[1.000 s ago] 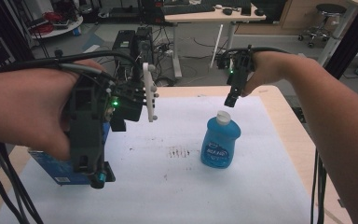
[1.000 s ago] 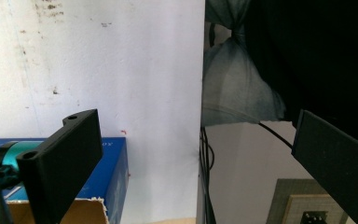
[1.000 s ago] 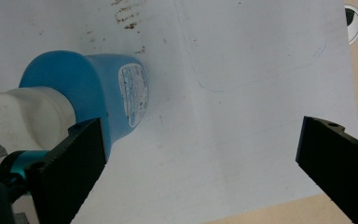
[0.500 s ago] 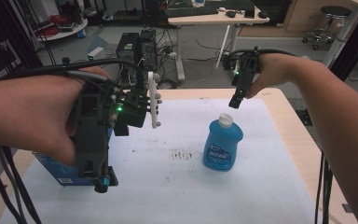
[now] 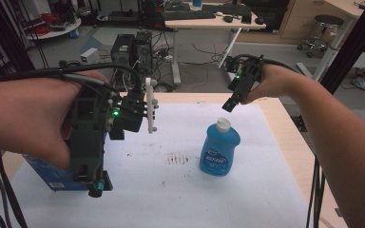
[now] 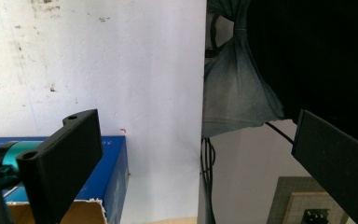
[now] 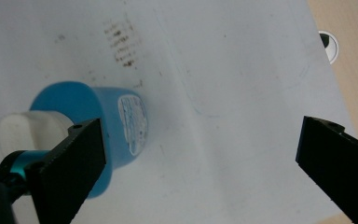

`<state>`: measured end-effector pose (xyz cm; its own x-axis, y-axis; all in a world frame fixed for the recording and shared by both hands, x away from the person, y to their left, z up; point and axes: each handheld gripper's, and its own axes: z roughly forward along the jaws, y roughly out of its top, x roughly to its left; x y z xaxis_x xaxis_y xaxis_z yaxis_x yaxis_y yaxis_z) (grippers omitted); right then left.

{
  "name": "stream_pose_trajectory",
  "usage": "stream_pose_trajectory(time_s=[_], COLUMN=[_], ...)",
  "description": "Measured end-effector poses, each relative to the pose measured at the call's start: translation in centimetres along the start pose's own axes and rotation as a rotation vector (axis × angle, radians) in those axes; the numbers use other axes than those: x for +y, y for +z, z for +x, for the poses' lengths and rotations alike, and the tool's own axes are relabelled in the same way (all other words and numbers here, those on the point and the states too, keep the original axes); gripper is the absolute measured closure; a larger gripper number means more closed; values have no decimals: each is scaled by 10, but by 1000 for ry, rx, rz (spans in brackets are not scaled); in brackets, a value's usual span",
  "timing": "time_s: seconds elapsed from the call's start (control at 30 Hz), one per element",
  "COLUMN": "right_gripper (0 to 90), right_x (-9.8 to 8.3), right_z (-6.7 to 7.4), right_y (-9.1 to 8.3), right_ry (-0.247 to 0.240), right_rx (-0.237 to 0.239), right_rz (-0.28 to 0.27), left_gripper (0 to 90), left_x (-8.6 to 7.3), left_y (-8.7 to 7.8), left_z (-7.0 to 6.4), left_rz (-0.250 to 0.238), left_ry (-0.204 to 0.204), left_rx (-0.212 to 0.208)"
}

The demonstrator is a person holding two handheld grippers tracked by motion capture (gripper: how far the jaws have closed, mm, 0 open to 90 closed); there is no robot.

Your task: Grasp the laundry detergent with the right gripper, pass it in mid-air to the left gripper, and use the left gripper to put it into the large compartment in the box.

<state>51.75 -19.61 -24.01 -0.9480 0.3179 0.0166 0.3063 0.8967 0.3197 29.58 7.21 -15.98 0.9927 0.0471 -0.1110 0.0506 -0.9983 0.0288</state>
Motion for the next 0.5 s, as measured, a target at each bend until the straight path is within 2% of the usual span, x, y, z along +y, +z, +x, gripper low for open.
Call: stream_pose_trajectory(time_s=[0.07, 0.1, 0.13, 0.17, 0.3, 0.33, 0.37, 0.5], right_gripper=[8, 8, 8, 8, 8, 8, 8, 8], right_x=[-2, -7, -7, -13, -25, -25, -32, -45], right_z=[1, 2, 2, 3, 6, 6, 7, 10], right_y=[-1, -2, -2, -5, -12, -12, -16, -23], right_ry=[9, 23, 23, 26, 51, 51, 63, 94], right_rx=[-2, 5, 5, 0, -12, -12, -26, -26], right_rz=[-21, -57, -57, -96, -177, -177, -215, -277], left_gripper=[18, 18, 18, 18, 18, 18, 18, 18], left_x=[0, 1, 1, 2, 3, 3, 3, 3], left_y=[1, 1, 2, 2, 2, 2, 2, 3], left_z=[-1, -1, -2, -3, -3, -3, -3, -2], left_rz=[4, 7, 9, 10, 8, 8, 8, 8], left_ry=[0, -1, 2, 3, 9, 9, 4, -2], left_rx=[3, 1, 0, 3, 4, 4, 5, 13])
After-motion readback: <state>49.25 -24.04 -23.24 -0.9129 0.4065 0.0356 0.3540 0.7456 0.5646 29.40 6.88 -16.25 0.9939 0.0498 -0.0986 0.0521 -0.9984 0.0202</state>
